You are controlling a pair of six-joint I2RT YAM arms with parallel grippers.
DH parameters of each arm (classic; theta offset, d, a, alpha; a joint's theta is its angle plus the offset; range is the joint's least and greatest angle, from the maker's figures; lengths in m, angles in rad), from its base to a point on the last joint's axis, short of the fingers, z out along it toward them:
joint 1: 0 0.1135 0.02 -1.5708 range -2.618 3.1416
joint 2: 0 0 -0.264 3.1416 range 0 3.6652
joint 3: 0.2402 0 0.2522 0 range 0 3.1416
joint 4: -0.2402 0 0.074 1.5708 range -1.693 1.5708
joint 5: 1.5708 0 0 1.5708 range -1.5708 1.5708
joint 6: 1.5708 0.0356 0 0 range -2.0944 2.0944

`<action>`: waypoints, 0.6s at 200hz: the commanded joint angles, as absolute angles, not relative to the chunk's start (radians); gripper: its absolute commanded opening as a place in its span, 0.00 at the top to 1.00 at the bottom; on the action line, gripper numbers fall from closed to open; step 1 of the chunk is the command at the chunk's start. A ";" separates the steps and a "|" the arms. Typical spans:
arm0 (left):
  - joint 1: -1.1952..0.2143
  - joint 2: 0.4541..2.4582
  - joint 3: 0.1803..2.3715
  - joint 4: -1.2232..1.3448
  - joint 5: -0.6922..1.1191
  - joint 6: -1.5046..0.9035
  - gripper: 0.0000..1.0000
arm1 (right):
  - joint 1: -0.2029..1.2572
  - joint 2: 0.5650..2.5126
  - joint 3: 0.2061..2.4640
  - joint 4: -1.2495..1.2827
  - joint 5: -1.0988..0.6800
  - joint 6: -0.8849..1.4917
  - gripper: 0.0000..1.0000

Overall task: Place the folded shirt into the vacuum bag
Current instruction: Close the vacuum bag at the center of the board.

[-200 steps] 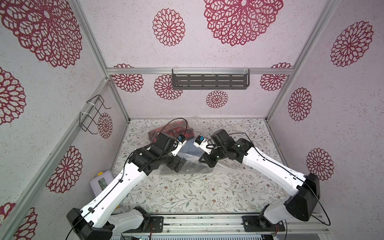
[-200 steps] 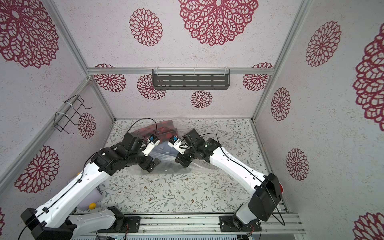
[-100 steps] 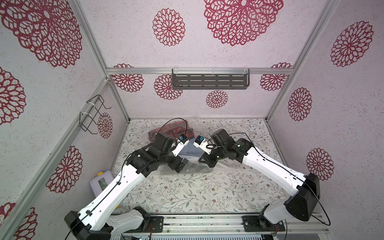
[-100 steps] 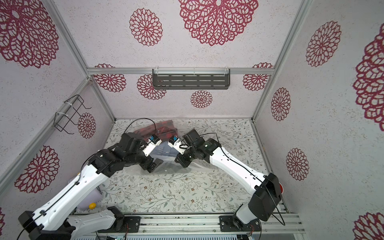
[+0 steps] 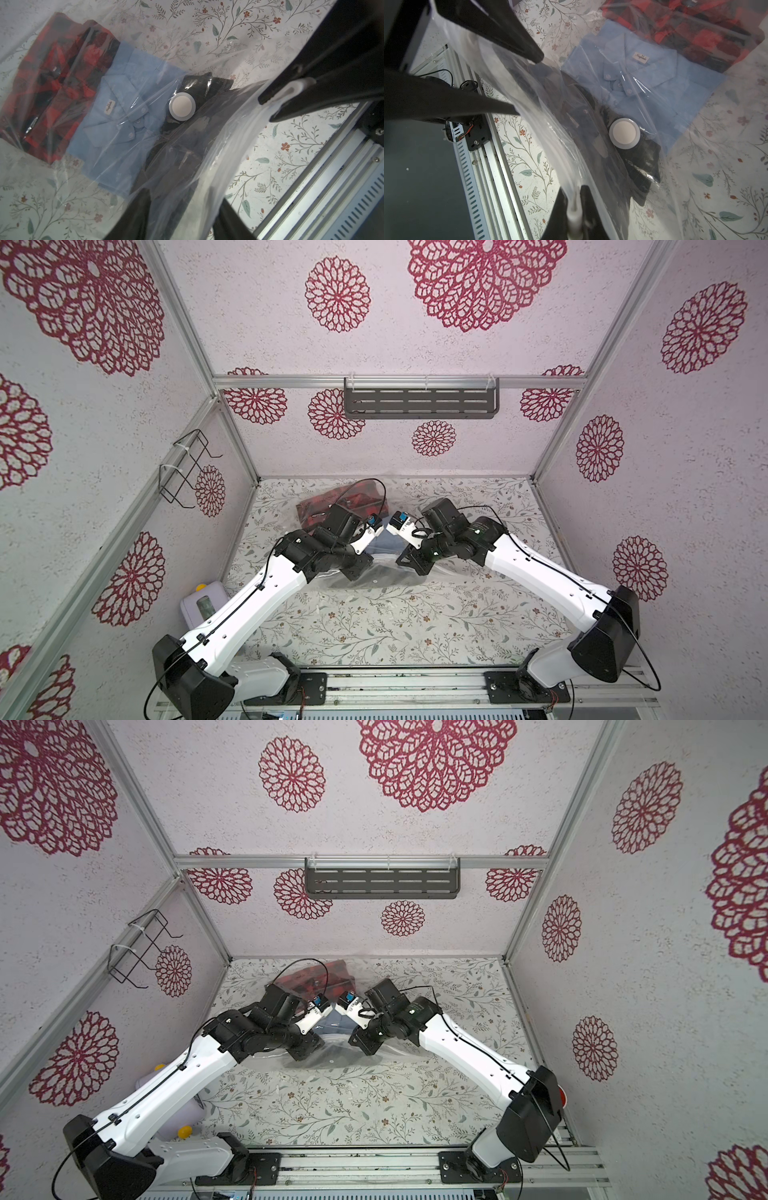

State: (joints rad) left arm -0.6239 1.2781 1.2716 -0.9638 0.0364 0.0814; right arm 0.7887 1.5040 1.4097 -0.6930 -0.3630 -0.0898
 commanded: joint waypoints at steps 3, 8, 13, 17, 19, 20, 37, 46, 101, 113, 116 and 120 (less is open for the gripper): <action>-0.630 1.282 1.305 -0.973 0.025 0.055 0.82 | 0.787 1.471 1.427 -0.656 -0.389 -0.100 1.00; -0.630 1.280 1.307 -0.974 0.024 0.051 0.86 | 0.787 1.470 1.427 -0.655 -0.388 -0.099 1.00; -0.631 1.279 1.307 -0.973 0.023 0.049 0.90 | 0.787 1.469 1.426 -0.655 -0.385 -0.099 1.00; -0.631 1.274 1.308 -0.974 0.022 0.046 0.92 | 0.787 1.468 1.425 -0.655 -0.386 -0.099 1.00; -0.632 1.273 1.308 -0.974 0.020 0.045 0.93 | 0.787 1.468 1.425 -0.655 -0.387 -0.099 1.00; -0.632 1.272 1.308 -0.974 0.019 0.044 0.94 | 0.787 1.468 1.425 -0.654 -0.388 -0.099 1.00; -0.635 1.247 1.311 -0.976 -0.003 0.033 1.00 | 0.787 1.467 1.424 -0.656 -0.385 -0.100 1.00; -0.637 1.229 1.313 -0.975 -0.031 0.025 1.00 | 0.787 1.466 1.422 -0.656 -0.385 -0.101 1.00; -0.635 1.114 1.312 -0.985 -0.269 -0.021 1.00 | 0.785 1.471 1.420 -0.683 -0.329 -0.104 1.00; -0.634 1.102 1.315 -0.991 -0.299 -0.025 1.00 | 0.787 1.473 1.427 -0.694 -0.313 -0.103 1.00; -0.633 1.101 1.316 -0.991 -0.310 -0.027 1.00 | 0.786 1.474 1.429 -0.697 -0.310 -0.102 1.00; -0.634 1.100 1.318 -0.993 -0.322 -0.026 1.00 | 0.787 1.475 1.431 -0.702 -0.305 -0.103 1.00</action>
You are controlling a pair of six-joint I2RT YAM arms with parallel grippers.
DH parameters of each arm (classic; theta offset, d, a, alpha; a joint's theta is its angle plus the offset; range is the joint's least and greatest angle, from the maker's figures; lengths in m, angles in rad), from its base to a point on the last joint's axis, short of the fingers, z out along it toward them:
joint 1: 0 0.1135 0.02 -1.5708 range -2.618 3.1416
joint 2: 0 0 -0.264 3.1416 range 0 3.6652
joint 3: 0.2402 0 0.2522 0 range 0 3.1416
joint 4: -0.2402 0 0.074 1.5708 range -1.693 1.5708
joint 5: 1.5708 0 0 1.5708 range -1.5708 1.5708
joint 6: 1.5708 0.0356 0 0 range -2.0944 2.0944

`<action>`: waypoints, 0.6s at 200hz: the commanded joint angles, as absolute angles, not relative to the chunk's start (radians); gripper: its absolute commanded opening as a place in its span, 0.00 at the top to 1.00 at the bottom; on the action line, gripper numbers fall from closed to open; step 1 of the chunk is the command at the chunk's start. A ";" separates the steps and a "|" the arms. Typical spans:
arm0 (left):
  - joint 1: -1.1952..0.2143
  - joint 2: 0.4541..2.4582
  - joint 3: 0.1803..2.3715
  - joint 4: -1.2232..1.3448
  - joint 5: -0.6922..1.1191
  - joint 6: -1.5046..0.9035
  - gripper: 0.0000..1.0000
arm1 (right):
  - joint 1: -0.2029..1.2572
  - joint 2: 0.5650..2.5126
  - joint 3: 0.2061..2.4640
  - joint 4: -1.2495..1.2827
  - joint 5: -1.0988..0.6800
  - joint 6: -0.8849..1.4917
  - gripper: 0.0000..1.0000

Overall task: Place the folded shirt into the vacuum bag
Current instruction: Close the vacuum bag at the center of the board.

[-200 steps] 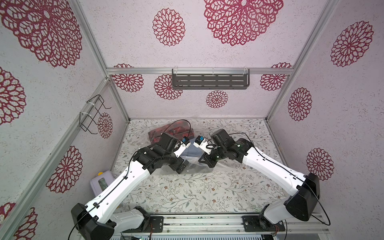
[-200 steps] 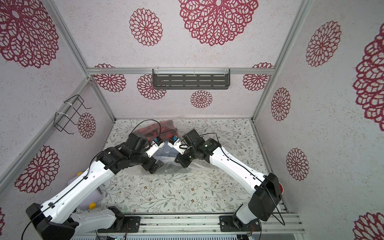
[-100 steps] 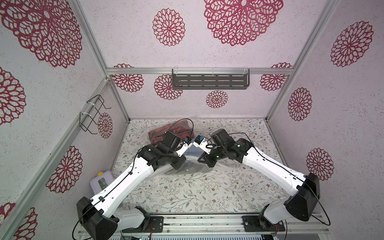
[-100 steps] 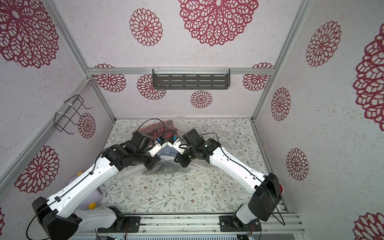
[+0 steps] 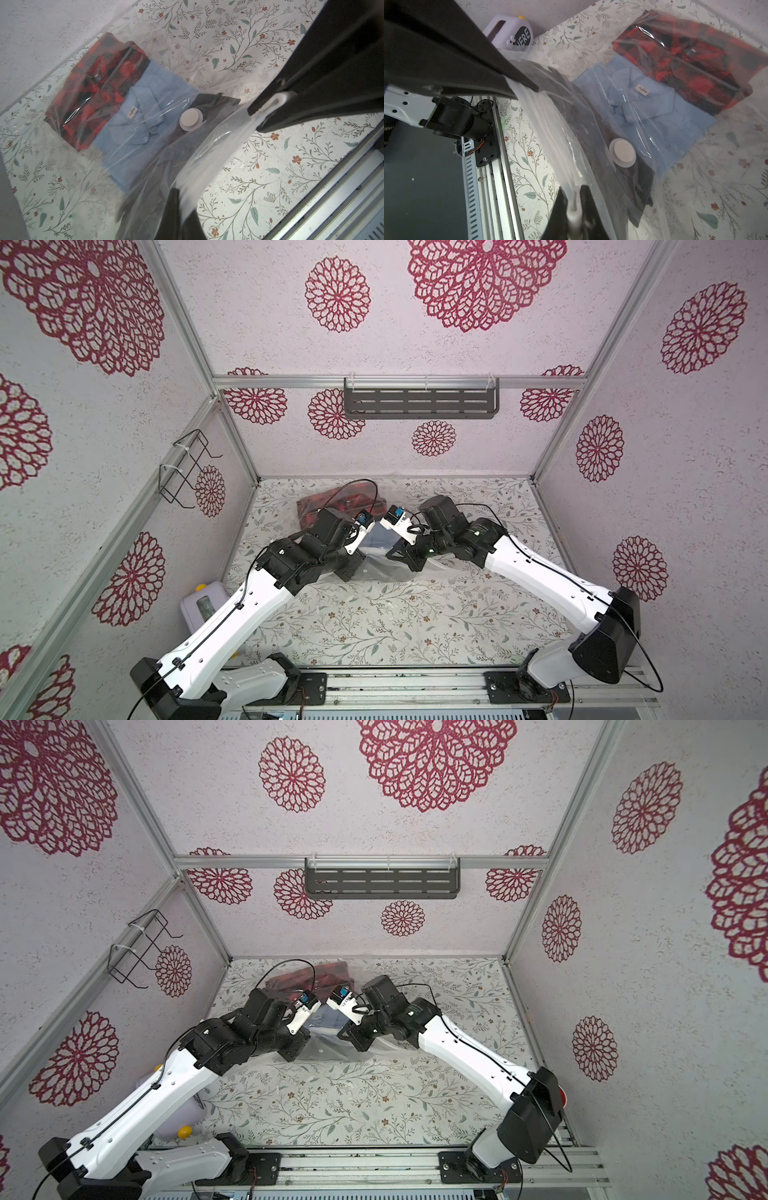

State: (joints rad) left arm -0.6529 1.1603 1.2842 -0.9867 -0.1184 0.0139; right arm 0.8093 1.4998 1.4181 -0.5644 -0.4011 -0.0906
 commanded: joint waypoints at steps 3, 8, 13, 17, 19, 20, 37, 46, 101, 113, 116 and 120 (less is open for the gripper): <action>-0.633 1.099 1.319 -0.995 -0.330 -0.029 1.00 | 0.786 1.474 1.433 -0.705 -0.302 -0.102 1.00; -0.632 1.097 1.320 -0.997 -0.344 -0.030 1.00 | 0.787 1.473 1.435 -0.711 -0.292 -0.102 1.00; -0.631 1.096 1.321 -0.996 -0.356 -0.031 1.00 | 0.787 1.471 1.438 -0.719 -0.281 -0.101 1.00; -0.628 1.095 1.322 -0.996 -0.362 -0.032 1.00 | 0.785 1.470 1.441 -0.724 -0.275 -0.101 1.00; -0.628 1.094 1.322 -0.996 -0.365 -0.034 1.00 | 0.787 1.470 1.445 -0.727 -0.272 -0.101 1.00; -0.627 1.094 1.322 -0.996 -0.367 -0.034 1.00 | 0.786 1.470 1.446 -0.729 -0.269 -0.100 1.00; -0.615 1.090 1.325 -0.990 -0.376 -0.043 1.00 | 0.787 1.464 1.461 -0.758 -0.243 -0.092 1.00; -0.606 1.089 1.327 -0.984 -0.379 -0.048 1.00 | 0.787 1.458 1.466 -0.772 -0.227 -0.087 1.00; -0.518 1.073 1.329 -0.942 -0.330 -0.091 1.00 | 0.787 1.430 1.467 -0.826 -0.148 -0.068 1.00; -0.502 1.071 1.325 -0.939 -0.325 -0.098 1.00 | 0.787 1.428 1.474 -0.841 -0.133 -0.063 1.00; -0.498 1.072 1.323 -0.938 -0.324 -0.100 1.00 | 0.787 1.428 1.477 -0.843 -0.130 -0.062 1.00; -0.492 1.071 1.320 -0.937 -0.324 -0.103 1.00 | 0.787 1.427 1.478 -0.847 -0.126 -0.061 1.00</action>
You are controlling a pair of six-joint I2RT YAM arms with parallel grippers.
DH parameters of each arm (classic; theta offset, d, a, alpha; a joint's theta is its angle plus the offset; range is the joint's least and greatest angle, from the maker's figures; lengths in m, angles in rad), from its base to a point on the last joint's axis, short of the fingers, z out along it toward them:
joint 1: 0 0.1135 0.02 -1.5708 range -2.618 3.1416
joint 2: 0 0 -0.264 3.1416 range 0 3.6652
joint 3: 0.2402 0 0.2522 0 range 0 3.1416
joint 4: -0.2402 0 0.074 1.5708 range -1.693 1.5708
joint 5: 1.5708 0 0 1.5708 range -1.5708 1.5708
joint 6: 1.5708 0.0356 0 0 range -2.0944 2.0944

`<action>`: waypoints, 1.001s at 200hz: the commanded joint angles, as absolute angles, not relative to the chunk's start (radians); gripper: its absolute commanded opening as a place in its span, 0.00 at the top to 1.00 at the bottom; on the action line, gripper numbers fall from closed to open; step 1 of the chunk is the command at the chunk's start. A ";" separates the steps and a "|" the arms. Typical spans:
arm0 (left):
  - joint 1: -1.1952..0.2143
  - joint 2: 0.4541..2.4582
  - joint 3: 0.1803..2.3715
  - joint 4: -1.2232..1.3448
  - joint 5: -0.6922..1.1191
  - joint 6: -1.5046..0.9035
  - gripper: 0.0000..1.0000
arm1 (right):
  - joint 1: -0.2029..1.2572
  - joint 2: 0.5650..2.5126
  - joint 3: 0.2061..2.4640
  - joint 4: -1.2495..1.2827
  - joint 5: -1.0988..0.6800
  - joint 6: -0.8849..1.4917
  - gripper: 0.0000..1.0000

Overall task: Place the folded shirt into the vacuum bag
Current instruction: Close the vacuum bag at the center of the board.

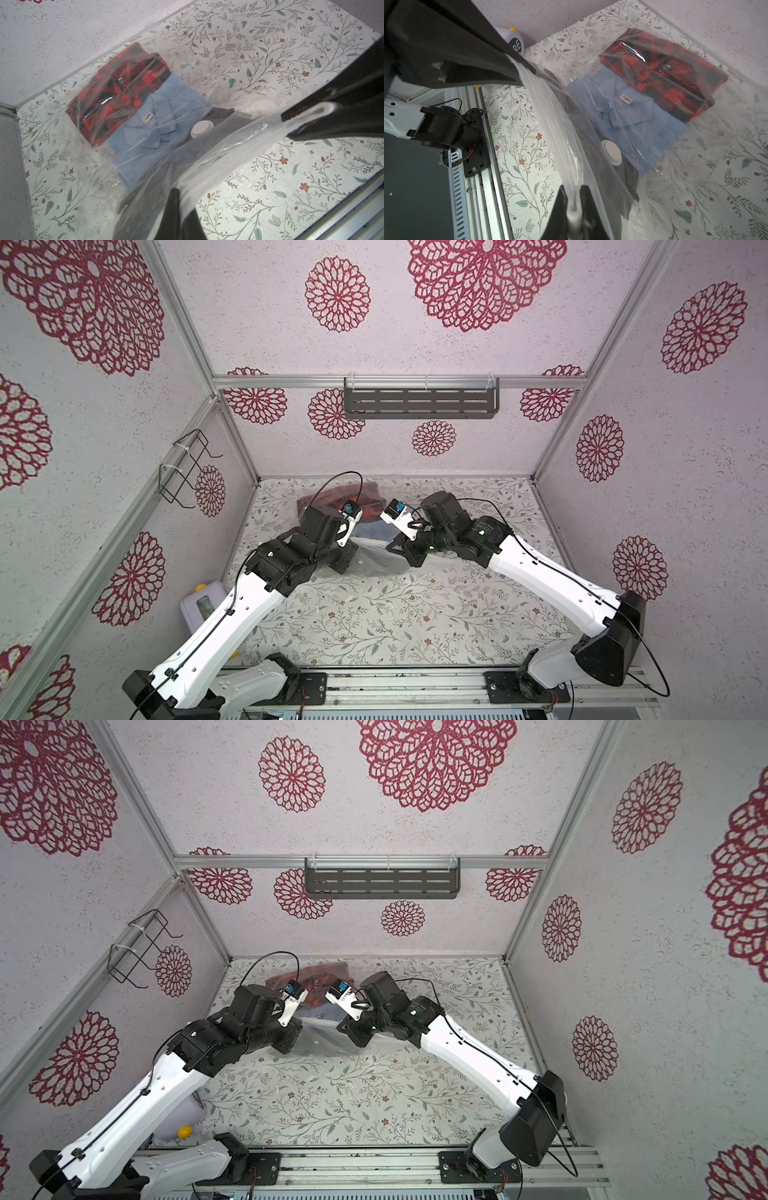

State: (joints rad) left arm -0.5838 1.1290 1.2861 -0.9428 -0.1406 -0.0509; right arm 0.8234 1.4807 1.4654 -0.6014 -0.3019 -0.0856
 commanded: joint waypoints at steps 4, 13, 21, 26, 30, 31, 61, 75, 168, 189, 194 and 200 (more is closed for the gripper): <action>-0.486 1.070 1.316 -0.936 -0.321 -0.105 1.00 | 0.787 1.425 1.480 -0.851 -0.122 -0.059 1.00; -0.471 1.065 1.309 -0.932 -0.318 -0.111 1.00 | 0.787 1.422 1.481 -0.856 -0.117 -0.059 1.00; -0.461 1.060 1.303 -0.928 -0.314 -0.116 1.00 | 0.787 1.419 1.480 -0.858 -0.111 -0.060 1.00; -0.454 1.058 1.299 -0.925 -0.310 -0.117 1.00 | 0.787 1.418 1.479 -0.861 -0.108 -0.059 1.00; -0.448 1.054 1.297 -0.924 -0.307 -0.119 1.00 | 0.787 1.417 1.479 -0.864 -0.102 -0.059 1.00; -0.447 1.053 1.296 -0.924 -0.306 -0.119 1.00 | 0.787 1.417 1.479 -0.865 -0.101 -0.059 1.00; -0.405 1.036 1.290 -0.923 -0.292 -0.127 1.00 | 0.785 1.412 1.470 -0.877 -0.069 -0.056 1.00; -0.385 1.032 1.292 -0.926 -0.285 -0.128 1.00 | 0.785 1.410 1.470 -0.884 -0.057 -0.055 1.00; -0.278 1.021 1.284 -0.914 -0.237 -0.144 1.00 | 0.779 1.360 1.413 -0.905 -0.017 -0.050 1.00; -0.270 1.023 1.282 -0.909 -0.232 -0.147 1.00 | 0.771 1.340 1.393 -0.905 -0.015 -0.048 1.00; -0.269 1.023 1.281 -0.908 -0.231 -0.147 1.00 | 0.769 1.335 1.388 -0.905 -0.015 -0.048 1.00; -0.266 1.023 1.282 -0.907 -0.229 -0.147 1.00 | 0.766 1.331 1.381 -0.905 -0.015 -0.047 1.00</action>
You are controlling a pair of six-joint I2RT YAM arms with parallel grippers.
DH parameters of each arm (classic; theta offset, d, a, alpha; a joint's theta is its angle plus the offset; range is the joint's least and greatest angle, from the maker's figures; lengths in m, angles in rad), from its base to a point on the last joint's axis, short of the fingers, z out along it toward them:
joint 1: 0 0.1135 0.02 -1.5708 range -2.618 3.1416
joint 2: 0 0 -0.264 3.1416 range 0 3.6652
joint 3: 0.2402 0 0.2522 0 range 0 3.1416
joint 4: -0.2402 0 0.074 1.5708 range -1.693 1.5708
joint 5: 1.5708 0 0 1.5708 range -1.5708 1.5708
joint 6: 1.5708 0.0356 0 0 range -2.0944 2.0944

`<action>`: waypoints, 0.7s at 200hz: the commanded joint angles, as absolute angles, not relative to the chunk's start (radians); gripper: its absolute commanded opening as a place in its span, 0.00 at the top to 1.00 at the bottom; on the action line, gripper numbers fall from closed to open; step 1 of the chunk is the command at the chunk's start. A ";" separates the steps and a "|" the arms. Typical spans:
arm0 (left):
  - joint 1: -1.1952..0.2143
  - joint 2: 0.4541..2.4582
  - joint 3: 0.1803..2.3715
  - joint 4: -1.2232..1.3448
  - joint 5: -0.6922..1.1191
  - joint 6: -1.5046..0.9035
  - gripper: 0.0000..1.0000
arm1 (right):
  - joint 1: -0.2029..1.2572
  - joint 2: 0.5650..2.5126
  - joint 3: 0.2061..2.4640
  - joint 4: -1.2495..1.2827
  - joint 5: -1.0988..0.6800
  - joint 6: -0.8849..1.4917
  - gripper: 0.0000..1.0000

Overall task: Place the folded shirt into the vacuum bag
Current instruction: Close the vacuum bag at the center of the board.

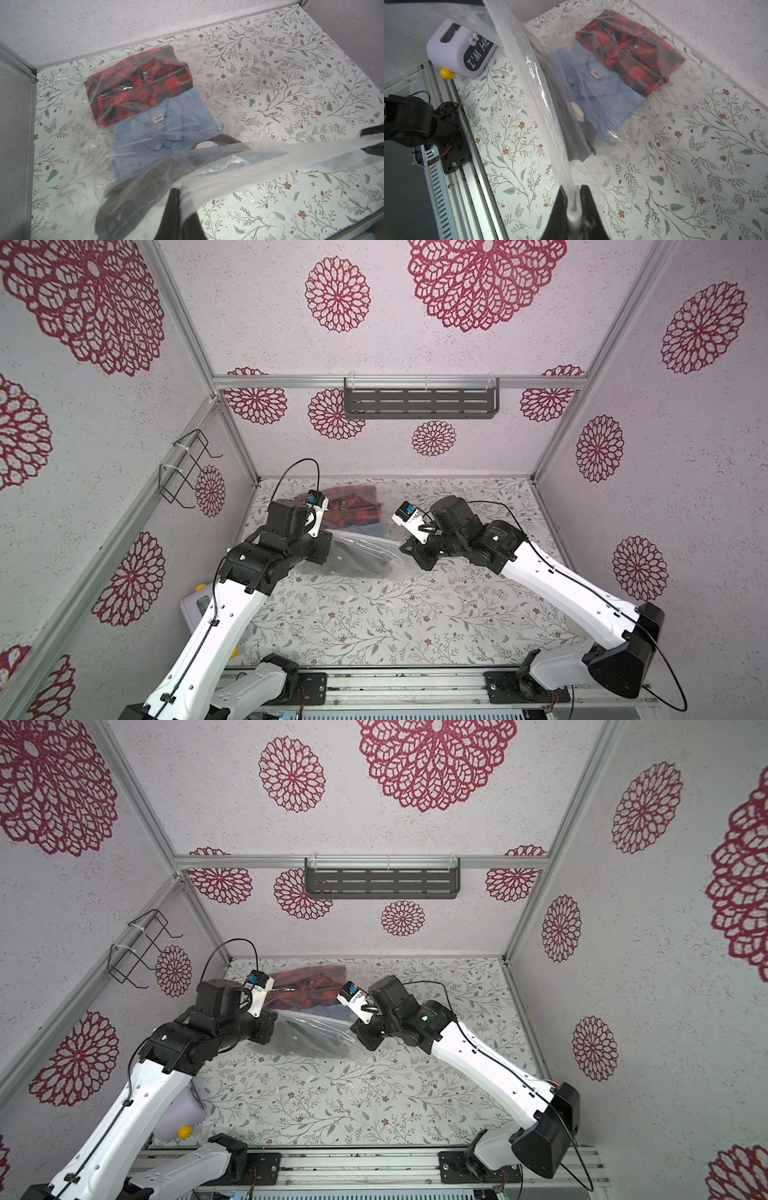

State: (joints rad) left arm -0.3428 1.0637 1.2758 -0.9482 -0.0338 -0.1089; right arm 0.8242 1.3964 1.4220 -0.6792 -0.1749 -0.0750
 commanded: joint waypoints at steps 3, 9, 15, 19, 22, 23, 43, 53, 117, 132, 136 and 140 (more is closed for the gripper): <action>-0.265 1.023 1.280 -0.908 -0.228 -0.148 1.00 | 0.764 1.327 1.378 -0.905 -0.015 -0.047 1.00; -0.262 1.023 1.280 -0.906 -0.227 -0.149 1.00 | 0.761 1.322 1.371 -0.906 -0.014 -0.047 1.00; -0.259 1.024 1.279 -0.906 -0.226 -0.150 1.00 | 0.758 1.317 1.364 -0.904 -0.015 -0.047 1.00; -0.258 1.023 1.279 -0.905 -0.225 -0.149 1.00 | 0.756 1.314 1.359 -0.904 -0.014 -0.048 1.00; -0.258 1.024 1.279 -0.904 -0.224 -0.149 1.00 | 0.754 1.312 1.355 -0.902 -0.013 -0.048 1.00; -0.257 1.023 1.278 -0.904 -0.223 -0.149 1.00 | 0.754 1.311 1.353 -0.902 -0.012 -0.048 1.00; -0.247 1.025 1.276 -0.902 -0.221 -0.150 1.00 | 0.743 1.295 1.329 -0.898 -0.015 -0.046 1.00; -0.245 1.027 1.274 -0.898 -0.218 -0.150 1.00 | 0.737 1.288 1.316 -0.896 -0.015 -0.045 1.00; -0.231 1.032 1.269 -0.890 -0.206 -0.153 1.00 | 0.709 1.250 1.273 -0.892 -0.023 -0.049 1.00; -0.229 1.032 1.268 -0.890 -0.202 -0.155 1.00 | 0.706 1.245 1.266 -0.889 -0.026 -0.049 1.00; -0.229 1.031 1.268 -0.889 -0.202 -0.155 1.00 | 0.706 1.244 1.264 -0.888 -0.026 -0.049 1.00; -0.229 1.032 1.269 -0.890 -0.201 -0.155 1.00 | 0.704 1.243 1.263 -0.888 -0.026 -0.048 1.00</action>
